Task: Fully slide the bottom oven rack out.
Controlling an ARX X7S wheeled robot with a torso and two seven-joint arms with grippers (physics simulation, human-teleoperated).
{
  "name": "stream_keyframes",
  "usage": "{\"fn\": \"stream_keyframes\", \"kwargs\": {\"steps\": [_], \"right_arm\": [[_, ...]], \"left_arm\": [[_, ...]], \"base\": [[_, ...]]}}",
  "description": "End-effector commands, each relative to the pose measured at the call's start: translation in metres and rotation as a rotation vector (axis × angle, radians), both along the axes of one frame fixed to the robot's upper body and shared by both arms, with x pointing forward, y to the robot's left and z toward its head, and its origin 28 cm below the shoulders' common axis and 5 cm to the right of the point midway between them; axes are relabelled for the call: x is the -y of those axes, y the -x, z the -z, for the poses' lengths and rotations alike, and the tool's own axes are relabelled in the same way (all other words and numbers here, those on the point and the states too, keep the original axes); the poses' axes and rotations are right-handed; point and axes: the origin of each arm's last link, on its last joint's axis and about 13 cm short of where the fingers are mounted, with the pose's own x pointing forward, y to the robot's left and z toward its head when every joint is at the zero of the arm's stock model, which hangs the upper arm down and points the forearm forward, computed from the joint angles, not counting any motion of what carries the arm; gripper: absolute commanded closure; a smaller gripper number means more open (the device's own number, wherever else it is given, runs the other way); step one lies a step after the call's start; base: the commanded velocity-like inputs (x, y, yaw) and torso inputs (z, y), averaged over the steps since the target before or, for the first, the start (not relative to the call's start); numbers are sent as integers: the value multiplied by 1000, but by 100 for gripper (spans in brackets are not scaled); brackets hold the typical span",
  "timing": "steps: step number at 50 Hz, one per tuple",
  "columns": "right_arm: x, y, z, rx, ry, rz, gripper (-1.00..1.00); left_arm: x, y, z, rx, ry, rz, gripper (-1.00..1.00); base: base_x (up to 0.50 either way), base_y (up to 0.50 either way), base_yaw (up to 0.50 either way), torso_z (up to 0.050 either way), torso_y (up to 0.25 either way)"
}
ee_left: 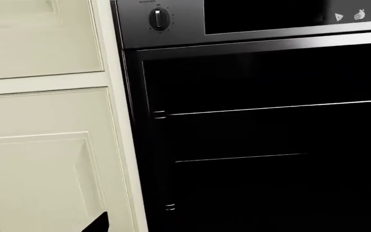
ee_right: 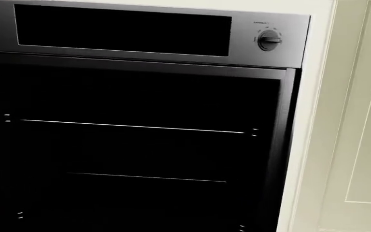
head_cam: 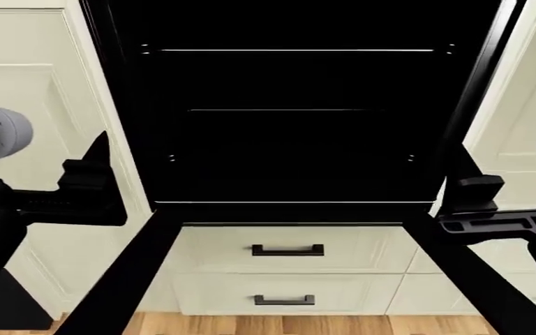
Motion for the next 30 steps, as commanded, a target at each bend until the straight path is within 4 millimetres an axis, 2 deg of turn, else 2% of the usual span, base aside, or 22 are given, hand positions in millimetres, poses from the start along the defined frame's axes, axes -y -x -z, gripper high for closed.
{"fn": "stream_keyframes", "kwargs": {"steps": [1,12,24,27,30], "right_arm": [[-1,-1,-1,4,0,-8,-100],[-2,-1,-1,0,0,-12,-100],[-1,0,2,-11,-3,-17,-100],[-3,3,-4,-24,-17,-35,-100],[-4,8,-22,-39,-28,-60,-100]], "left_arm": [[1,0,-1,-5,1,8,-100],[1,0,-1,-5,3,8,-100],[1,0,1,-7,11,23,-100],[0,0,0,-28,15,35,-100],[-2,0,-6,-70,23,51,-100]], "base": [[422,-47,0,0,0],[422,-47,0,0,0],[184,-103,0,0,0],[0,0,0,0,5],[0,0,0,0,0]]}}
